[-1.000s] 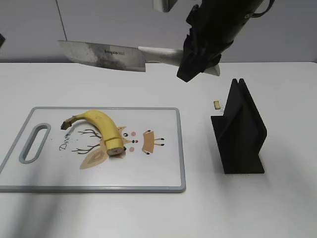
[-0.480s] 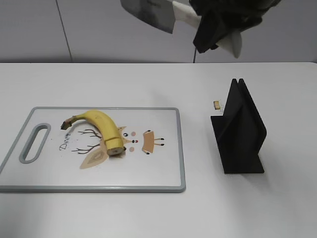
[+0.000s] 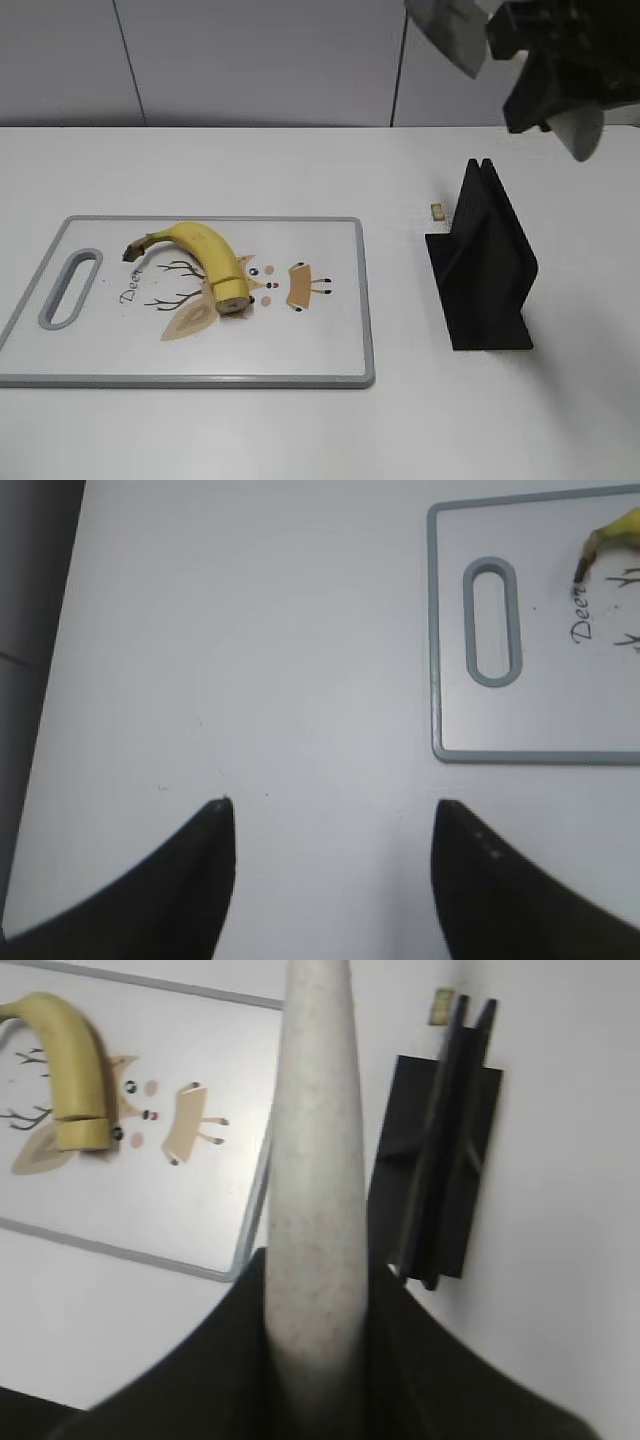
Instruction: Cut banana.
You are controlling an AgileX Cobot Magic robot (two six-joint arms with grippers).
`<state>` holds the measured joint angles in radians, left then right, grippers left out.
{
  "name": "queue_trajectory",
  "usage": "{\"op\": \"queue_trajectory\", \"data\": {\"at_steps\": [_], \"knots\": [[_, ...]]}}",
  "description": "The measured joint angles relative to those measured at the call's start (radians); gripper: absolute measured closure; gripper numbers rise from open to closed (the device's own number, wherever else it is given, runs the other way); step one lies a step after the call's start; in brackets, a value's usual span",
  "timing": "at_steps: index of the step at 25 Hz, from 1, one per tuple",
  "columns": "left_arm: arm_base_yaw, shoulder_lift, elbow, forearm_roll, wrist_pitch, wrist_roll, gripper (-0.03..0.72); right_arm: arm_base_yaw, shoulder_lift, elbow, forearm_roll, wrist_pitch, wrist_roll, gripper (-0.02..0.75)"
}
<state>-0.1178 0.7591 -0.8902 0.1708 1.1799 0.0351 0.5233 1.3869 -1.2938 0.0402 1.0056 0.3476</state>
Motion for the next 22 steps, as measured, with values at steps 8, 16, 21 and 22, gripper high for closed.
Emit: {"op": "queue_trajectory", "data": {"at_steps": [8, 16, 21, 22], "knots": [[0.0, -0.368, 0.233, -0.056, -0.008, 0.0, 0.099, 0.0, -0.091, 0.133, -0.079, -0.002, 0.128, 0.566], [0.0, -0.679, 0.318, -0.089, 0.019, 0.0, 0.099, 0.0, -0.148, 0.249, -0.103, -0.005, 0.184, 0.566], [0.0, -0.751, 0.362, -0.098, 0.033, 0.0, 0.099, 0.0, -0.151, 0.275, -0.107, -0.01, 0.189, 0.566], [0.0, -0.753, 0.366, -0.099, 0.018, 0.001, 0.099, 0.0, -0.151, 0.276, -0.107, -0.011, 0.189, 0.566]]}}
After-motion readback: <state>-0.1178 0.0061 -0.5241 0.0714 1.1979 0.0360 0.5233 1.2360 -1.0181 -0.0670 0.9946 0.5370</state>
